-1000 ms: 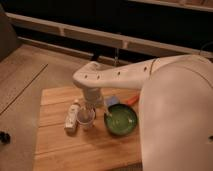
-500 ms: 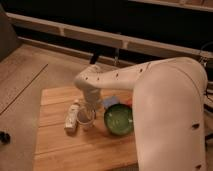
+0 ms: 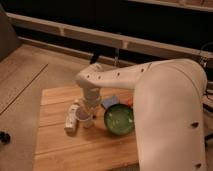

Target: Place the ceramic cup in the ceramic bowl

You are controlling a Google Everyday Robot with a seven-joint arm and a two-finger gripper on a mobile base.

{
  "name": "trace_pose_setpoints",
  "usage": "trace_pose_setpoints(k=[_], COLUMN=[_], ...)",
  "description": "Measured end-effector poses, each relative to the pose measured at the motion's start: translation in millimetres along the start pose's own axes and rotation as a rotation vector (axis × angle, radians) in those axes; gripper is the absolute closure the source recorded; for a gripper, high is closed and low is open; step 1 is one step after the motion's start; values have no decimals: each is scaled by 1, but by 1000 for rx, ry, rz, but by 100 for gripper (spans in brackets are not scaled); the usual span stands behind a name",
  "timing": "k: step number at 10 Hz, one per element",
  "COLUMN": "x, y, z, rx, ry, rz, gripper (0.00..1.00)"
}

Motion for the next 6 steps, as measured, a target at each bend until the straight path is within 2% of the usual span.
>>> trace_pose_setpoints(k=[2,3,4,6], x=[-8,-10,-6,9], y=[-1,-8,-23,-71], z=[-36,-61,-89,-125], rx=[-3,13,49,124], ry=[-63,-108,-152,-200], rz=[-6,-9,11,91], gripper=[100,100,100,100])
